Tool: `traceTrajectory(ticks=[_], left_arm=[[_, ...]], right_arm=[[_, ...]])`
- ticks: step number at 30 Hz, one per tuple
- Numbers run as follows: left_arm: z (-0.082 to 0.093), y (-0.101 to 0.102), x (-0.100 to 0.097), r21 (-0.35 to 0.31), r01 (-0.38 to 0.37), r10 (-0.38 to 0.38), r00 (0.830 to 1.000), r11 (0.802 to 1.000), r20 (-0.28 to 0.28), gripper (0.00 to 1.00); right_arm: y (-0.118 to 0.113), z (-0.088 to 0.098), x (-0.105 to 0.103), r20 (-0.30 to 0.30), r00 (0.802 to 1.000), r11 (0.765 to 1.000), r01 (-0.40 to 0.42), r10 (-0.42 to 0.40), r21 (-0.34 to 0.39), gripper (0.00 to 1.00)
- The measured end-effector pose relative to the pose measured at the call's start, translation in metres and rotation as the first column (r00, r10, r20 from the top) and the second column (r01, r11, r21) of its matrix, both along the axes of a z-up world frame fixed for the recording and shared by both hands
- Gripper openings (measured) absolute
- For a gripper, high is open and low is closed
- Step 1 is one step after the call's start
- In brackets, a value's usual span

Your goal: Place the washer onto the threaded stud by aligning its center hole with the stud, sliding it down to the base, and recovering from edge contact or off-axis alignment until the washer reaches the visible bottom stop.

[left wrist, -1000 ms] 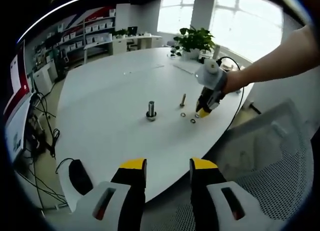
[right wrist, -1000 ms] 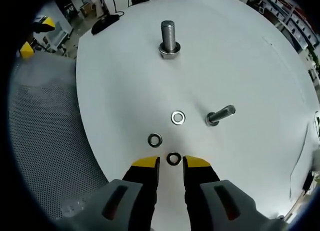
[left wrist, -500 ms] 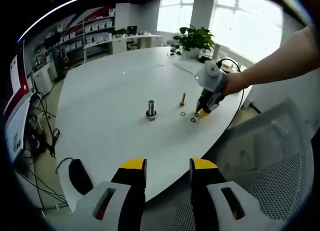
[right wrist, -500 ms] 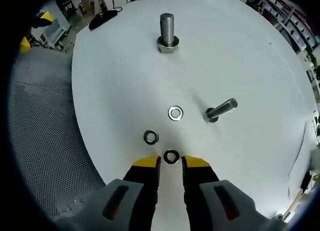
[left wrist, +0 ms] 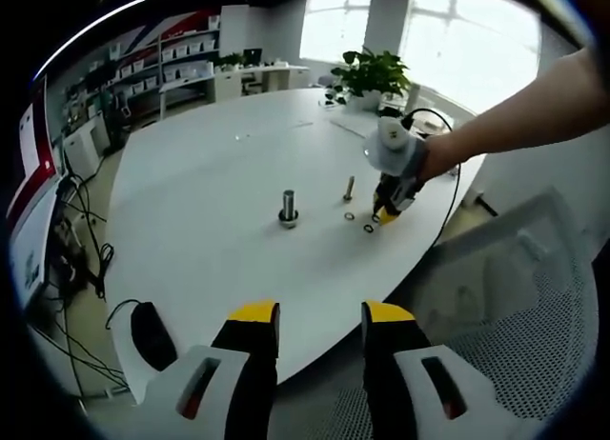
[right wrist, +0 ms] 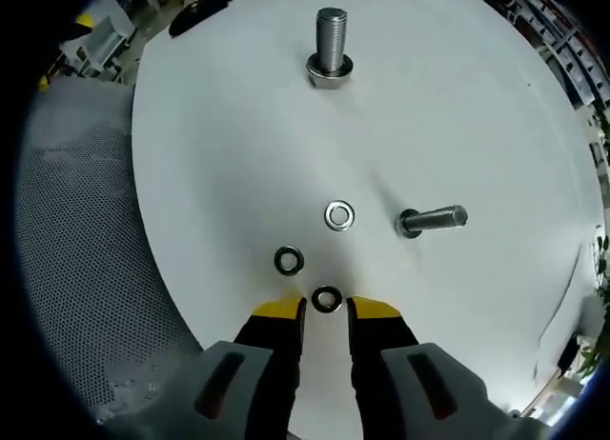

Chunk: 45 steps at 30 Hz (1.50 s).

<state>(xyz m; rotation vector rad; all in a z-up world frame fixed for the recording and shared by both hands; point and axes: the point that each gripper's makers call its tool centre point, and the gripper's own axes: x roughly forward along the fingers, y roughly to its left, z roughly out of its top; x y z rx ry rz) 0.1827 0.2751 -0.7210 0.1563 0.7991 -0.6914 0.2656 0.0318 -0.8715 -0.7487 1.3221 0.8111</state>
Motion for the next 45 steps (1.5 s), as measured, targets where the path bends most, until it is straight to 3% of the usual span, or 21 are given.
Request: traceTrajectory(ticks=[25, 31, 36, 41, 45], left_arm=[[-0.0011, 0.0023, -0.0004, 0.007, -0.004, 0.004, 1.0, 1.0, -0.003, 0.32], [-0.0005, 0.0006, -0.0014, -0.003, 0.002, -0.002, 1.0, 1.0, -0.006, 0.32], [-0.0006, -0.0001, -0.0018, 0.0, 0.008, -0.008, 1.0, 1.0, -0.005, 0.32], [-0.0012, -0.0006, -0.0024, 0.004, 0.014, -0.013, 1.0, 1.0, -0.007, 0.32], [-0.0012, -0.0009, -0.0028, 0.006, 0.016, -0.016, 1.0, 1.0, -0.005, 0.32]], right_arm=[[0.0014, 0.0013, 0.0007, 0.027, 0.997, 0.997, 0.068, -0.067, -0.023, 0.16], [0.0016, 0.0022, -0.0006, 0.09, 0.995, 0.999, 0.049, -0.048, -0.007, 0.15], [-0.0009, 0.0028, 0.0005, 0.133, 0.987, 0.996, 0.088, -0.092, 0.035, 0.15], [-0.0015, 0.0016, -0.0016, 0.109, 0.985, 0.991, 0.128, -0.132, 0.049, 0.14], [-0.0025, -0.0002, 0.0034, 0.156, 0.977, 0.988, 0.135, -0.144, 0.07, 0.14]])
